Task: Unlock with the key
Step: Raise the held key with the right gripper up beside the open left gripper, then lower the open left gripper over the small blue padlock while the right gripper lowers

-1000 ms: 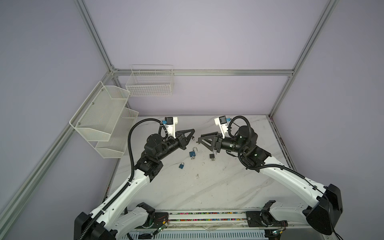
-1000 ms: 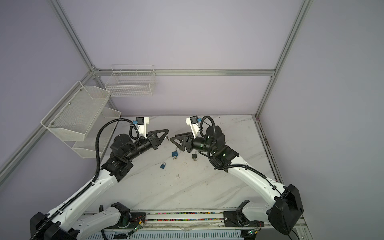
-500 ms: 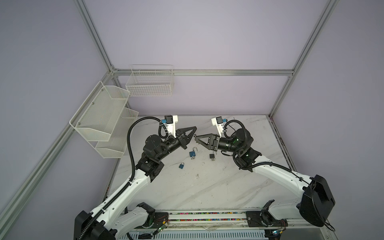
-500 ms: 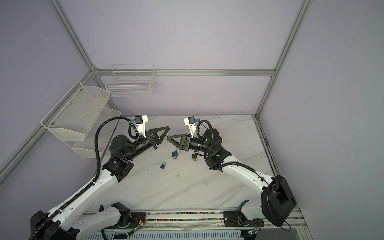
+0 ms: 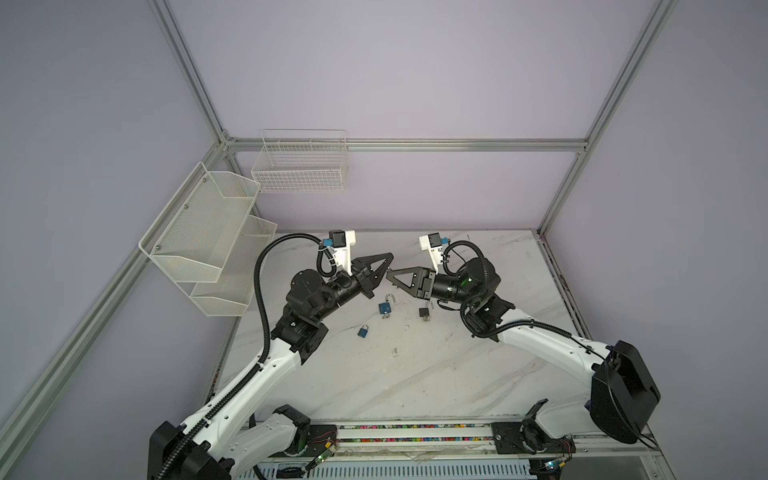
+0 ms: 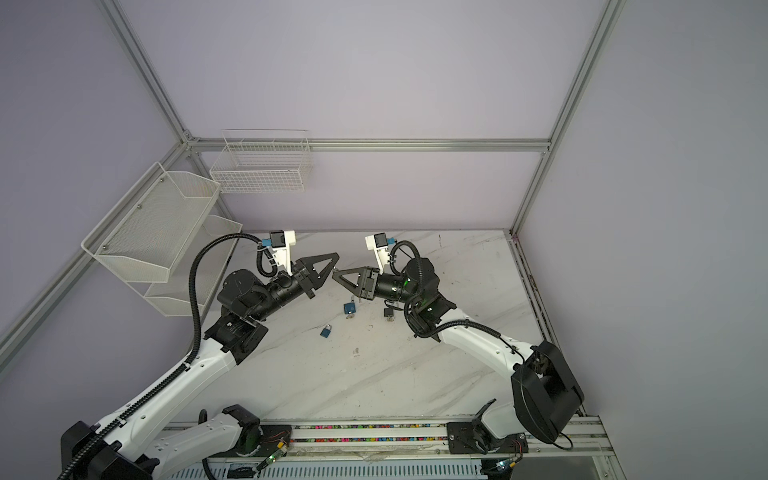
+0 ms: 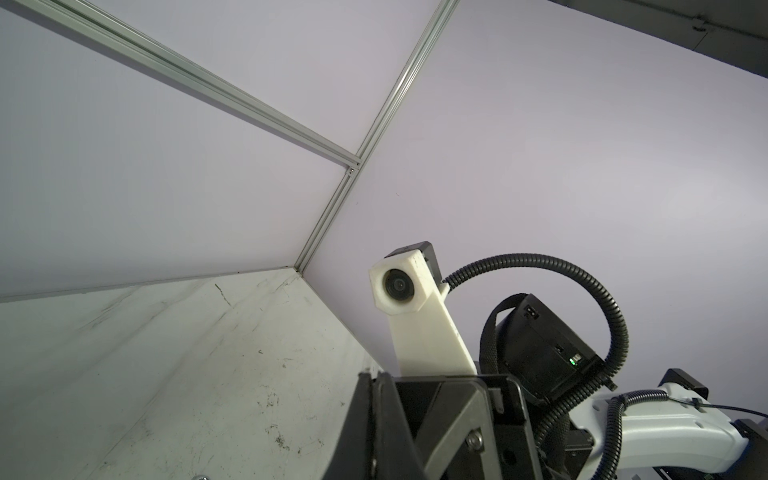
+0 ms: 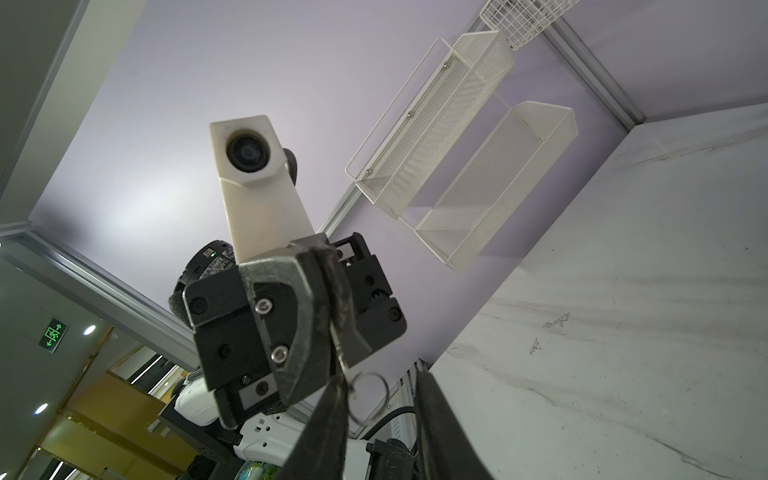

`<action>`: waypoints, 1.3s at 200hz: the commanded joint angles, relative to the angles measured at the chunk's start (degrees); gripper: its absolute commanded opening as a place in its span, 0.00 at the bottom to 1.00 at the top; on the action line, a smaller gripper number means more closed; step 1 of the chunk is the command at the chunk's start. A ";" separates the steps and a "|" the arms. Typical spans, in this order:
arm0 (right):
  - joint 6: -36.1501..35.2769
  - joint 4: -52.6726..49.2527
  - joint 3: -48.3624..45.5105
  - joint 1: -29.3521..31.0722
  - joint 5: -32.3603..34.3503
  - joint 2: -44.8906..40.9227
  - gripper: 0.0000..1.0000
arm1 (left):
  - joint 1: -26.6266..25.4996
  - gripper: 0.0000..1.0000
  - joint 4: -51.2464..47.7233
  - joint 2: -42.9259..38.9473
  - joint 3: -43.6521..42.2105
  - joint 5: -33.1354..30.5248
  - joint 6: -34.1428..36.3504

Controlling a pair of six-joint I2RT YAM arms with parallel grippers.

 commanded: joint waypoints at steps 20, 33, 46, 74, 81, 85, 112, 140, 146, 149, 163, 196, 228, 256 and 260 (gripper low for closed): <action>1.75 3.74 1.37 -0.11 0.71 -0.11 0.29 | -0.27 0.00 3.29 -0.81 -1.10 1.26 0.77; 2.01 4.15 1.37 -0.15 0.63 -0.22 0.28 | -0.29 0.00 3.25 -0.94 -1.19 1.14 0.88; 2.23 4.50 1.34 -0.17 0.55 -0.32 0.25 | -0.29 0.00 3.20 -0.95 -1.19 0.97 0.94; 2.63 4.70 1.32 -0.17 0.04 -0.20 0.22 | -0.29 0.00 3.24 -0.95 -1.18 0.93 0.86; 3.00 5.16 1.28 -0.15 -0.21 -0.15 0.22 | -0.28 0.00 3.19 -0.95 -1.08 1.04 0.86; 3.15 5.45 1.32 -0.17 -0.43 -0.11 0.22 | -0.31 0.00 3.24 -0.88 -1.02 1.11 0.86; 3.73 6.52 1.37 -0.15 -1.19 0.23 0.19 | -0.37 0.00 3.24 -0.90 -1.11 0.91 1.21; 4.42 7.17 1.29 -0.21 -1.53 0.59 0.15 | -0.34 0.00 3.23 -0.68 -0.95 0.90 0.95; 4.54 7.43 1.13 -0.15 -1.65 0.64 0.14 | -0.40 0.00 3.21 -0.68 -0.87 1.05 0.94; 4.57 7.56 1.02 -0.13 -1.66 0.66 0.14 | -0.42 0.00 3.21 -0.66 -0.85 1.08 0.94; 4.75 7.70 0.86 -0.21 -1.56 0.68 0.13 | -0.37 0.00 3.23 -0.73 -0.92 0.89 1.12; 4.52 7.62 0.66 -0.17 -1.07 0.74 0.06 | -0.38 0.00 2.49 -1.11 -1.06 -0.11 1.47; 4.28 7.27 0.66 -0.16 -0.46 0.36 0.02 | -0.38 0.00 1.49 -1.86 -1.37 -1.84 1.98; 2.17 4.04 1.14 -0.17 0.86 -0.85 0.00 | -0.37 0.00 0.99 -2.36 -1.50 -2.65 2.19; 1.68 3.41 1.31 -0.17 1.04 -0.97 0.00 | -0.41 0.00 0.88 -2.35 -1.42 -2.74 2.26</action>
